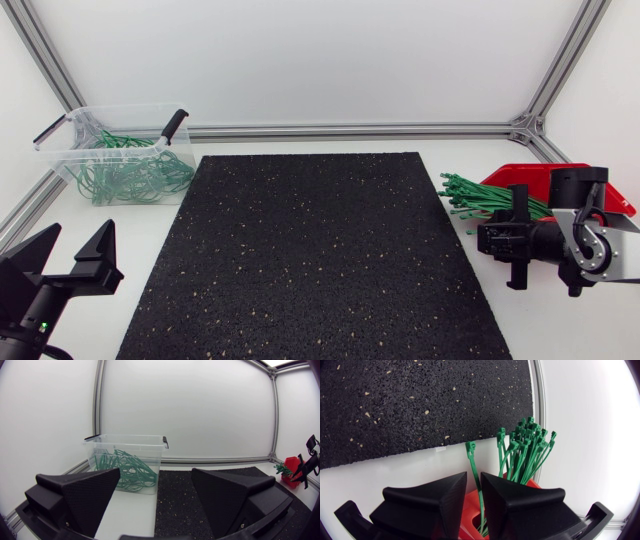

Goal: Take a green cable tie from the red box, thread the tail through the head to close it, then place it in the transparent bin on the left.

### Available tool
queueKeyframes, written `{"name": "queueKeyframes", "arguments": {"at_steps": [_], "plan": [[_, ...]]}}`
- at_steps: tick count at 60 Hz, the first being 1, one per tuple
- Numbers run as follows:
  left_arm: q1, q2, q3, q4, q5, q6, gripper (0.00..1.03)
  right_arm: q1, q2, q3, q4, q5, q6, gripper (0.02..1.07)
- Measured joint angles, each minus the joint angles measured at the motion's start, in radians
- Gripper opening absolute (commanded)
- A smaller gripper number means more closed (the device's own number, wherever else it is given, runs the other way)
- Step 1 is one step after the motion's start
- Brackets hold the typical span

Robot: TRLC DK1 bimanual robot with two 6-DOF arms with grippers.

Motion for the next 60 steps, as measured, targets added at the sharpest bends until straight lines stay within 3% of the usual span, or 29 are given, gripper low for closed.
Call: {"name": "queueKeyframes", "arguments": {"at_steps": [25,50,56,60], "plan": [[0.000,0.000,0.000,0.000,0.000,0.000,0.99,0.000,0.000,-0.026,0.071,0.038,-0.001,0.18],[0.000,0.000,0.000,0.000,0.000,0.000,0.99,0.000,-0.005,-0.031,0.077,0.044,0.000,0.16],[0.000,0.000,0.000,0.000,0.000,0.000,0.99,0.001,-0.010,-0.035,0.077,0.043,0.000,0.07],[0.000,0.000,0.000,0.000,0.000,0.000,0.99,0.003,-0.012,-0.038,0.077,0.034,0.000,0.08]]}}
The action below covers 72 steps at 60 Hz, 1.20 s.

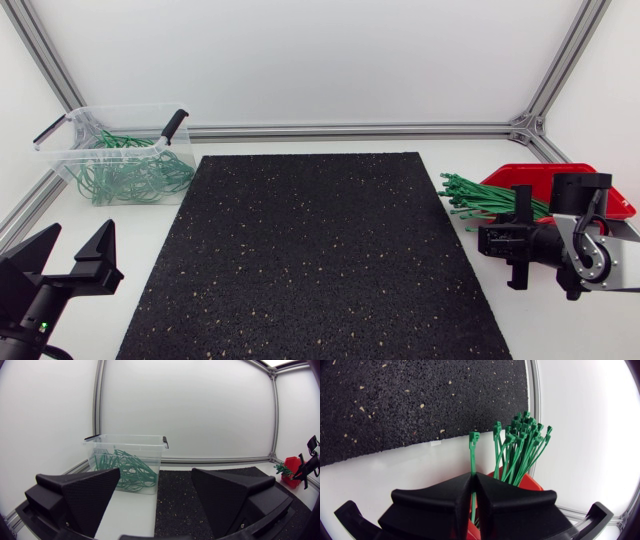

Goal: Take a green cable tie from the red box, thread the tail through the head to close it, then place it in the transparent bin on the left.

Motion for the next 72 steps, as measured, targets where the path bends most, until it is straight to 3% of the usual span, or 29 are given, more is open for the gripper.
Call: {"name": "queueKeyframes", "arguments": {"at_steps": [42,55,72], "plan": [[0.000,0.000,0.000,0.000,0.000,0.000,0.99,0.049,-0.187,-0.011,-0.009,-0.031,0.077,0.07],[0.000,0.000,0.000,0.000,0.000,0.000,0.99,0.120,-0.306,0.027,-0.142,-0.003,0.172,0.07],[0.000,0.000,0.000,0.000,0.000,0.000,0.99,0.300,-0.464,0.214,-0.545,0.037,0.363,0.07]]}}
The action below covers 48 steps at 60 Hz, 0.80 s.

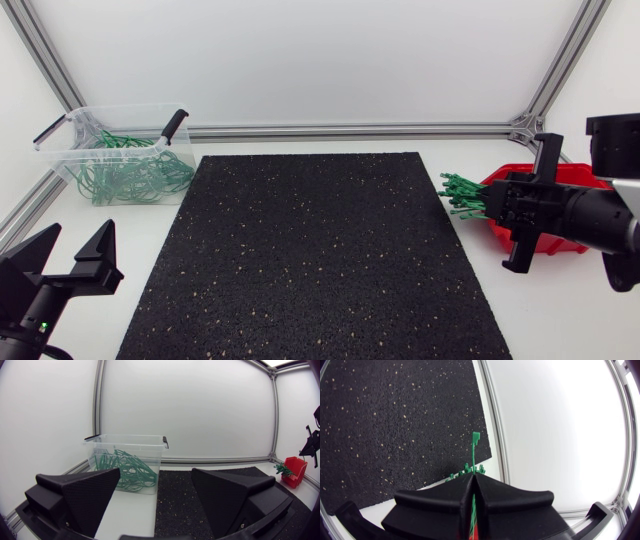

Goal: Take a green cable tie from the red box, thread the tail through the head to close it, then place it in the transparent bin on the left.

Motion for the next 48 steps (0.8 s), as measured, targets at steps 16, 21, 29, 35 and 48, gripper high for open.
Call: {"name": "queueKeyframes", "arguments": {"at_steps": [16,21,29,35,48], "plan": [[-0.038,0.000,0.000,0.000,0.000,0.000,0.99,0.131,-0.015,0.204,-0.333,-0.028,0.211,0.08],[-0.058,0.000,0.000,0.000,0.000,-0.001,0.99,0.174,-0.005,0.241,-0.406,-0.051,0.294,0.07],[-0.121,0.000,0.000,0.000,0.000,-0.019,0.99,0.189,0.031,0.298,-0.485,-0.114,0.426,0.07],[-0.187,0.000,0.000,0.000,0.000,-0.019,0.99,0.189,0.064,0.341,-0.529,-0.186,0.500,0.07],[-0.339,0.000,0.000,0.000,0.000,-0.019,0.99,0.189,0.117,0.385,-0.577,-0.352,0.610,0.08]]}}
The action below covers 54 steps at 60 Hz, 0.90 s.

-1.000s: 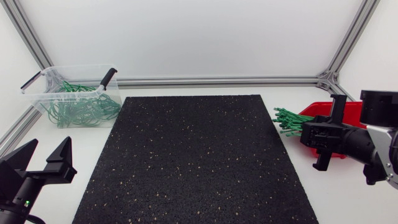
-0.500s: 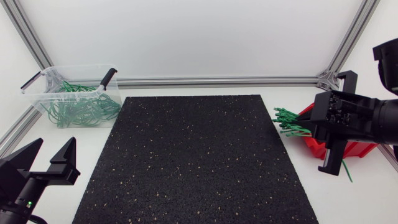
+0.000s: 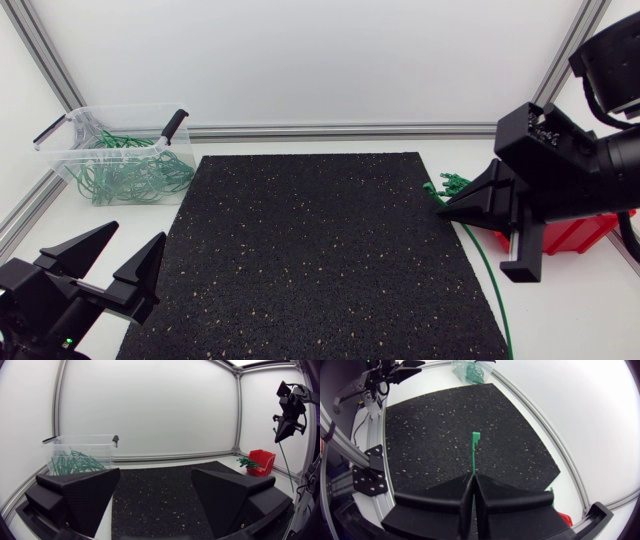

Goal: Take a green cable tie from the red box, thread the tail through the head to close it, then place it in the transparent bin on the left.

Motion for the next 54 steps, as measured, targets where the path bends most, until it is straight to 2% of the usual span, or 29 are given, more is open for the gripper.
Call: {"name": "queueKeyframes", "arguments": {"at_steps": [5,9,35,54], "plan": [[-0.068,0.000,0.000,0.001,0.000,0.002,0.99,-0.002,0.024,0.016,-0.020,-0.079,0.026,0.08],[-0.093,0.000,0.000,0.001,0.000,0.014,0.99,-0.009,0.049,0.029,-0.037,-0.148,0.039,0.08],[-0.100,0.000,0.000,0.000,0.000,0.023,0.99,-0.024,0.235,0.074,-0.077,-0.475,0.055,0.08],[-0.150,0.000,0.000,0.000,0.000,0.000,0.99,-0.022,0.358,0.122,-0.079,-0.609,0.066,0.08]]}}
